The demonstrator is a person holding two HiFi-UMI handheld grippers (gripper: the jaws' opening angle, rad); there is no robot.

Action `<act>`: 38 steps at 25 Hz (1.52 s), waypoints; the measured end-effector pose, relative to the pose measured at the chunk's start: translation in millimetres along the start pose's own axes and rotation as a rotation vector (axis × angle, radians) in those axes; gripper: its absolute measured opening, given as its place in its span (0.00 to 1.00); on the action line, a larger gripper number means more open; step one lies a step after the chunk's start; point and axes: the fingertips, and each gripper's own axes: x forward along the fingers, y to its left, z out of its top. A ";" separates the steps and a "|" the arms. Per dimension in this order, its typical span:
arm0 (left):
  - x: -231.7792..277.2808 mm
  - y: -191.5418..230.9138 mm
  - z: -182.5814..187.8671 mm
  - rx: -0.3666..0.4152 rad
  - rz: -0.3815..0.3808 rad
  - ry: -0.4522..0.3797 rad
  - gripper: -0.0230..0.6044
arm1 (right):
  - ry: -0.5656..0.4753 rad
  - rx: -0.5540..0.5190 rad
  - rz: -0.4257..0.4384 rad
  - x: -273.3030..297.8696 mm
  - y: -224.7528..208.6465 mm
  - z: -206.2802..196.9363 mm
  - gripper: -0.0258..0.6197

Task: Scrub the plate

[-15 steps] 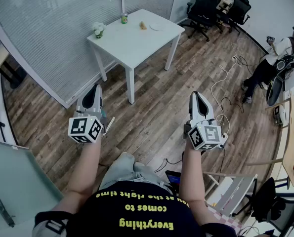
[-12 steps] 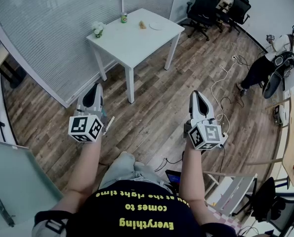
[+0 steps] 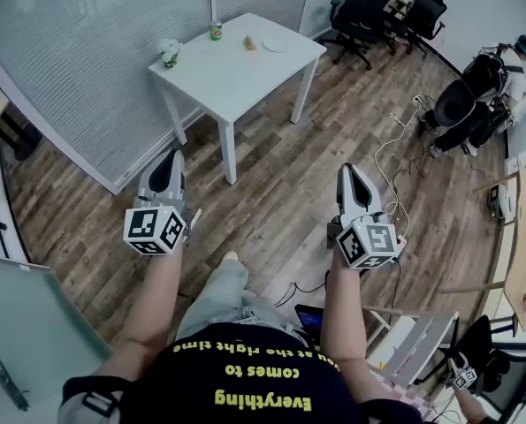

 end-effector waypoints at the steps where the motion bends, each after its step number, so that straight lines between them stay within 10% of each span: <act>1: 4.7 -0.4 -1.4 -0.001 -0.004 0.002 0.04 | 0.005 0.001 -0.003 3.2 -2.6 -1.6 0.04; 38: 312.1 127.6 -44.9 -0.021 -0.102 0.072 0.04 | -0.010 -0.024 -0.064 299.7 -59.3 -33.6 0.05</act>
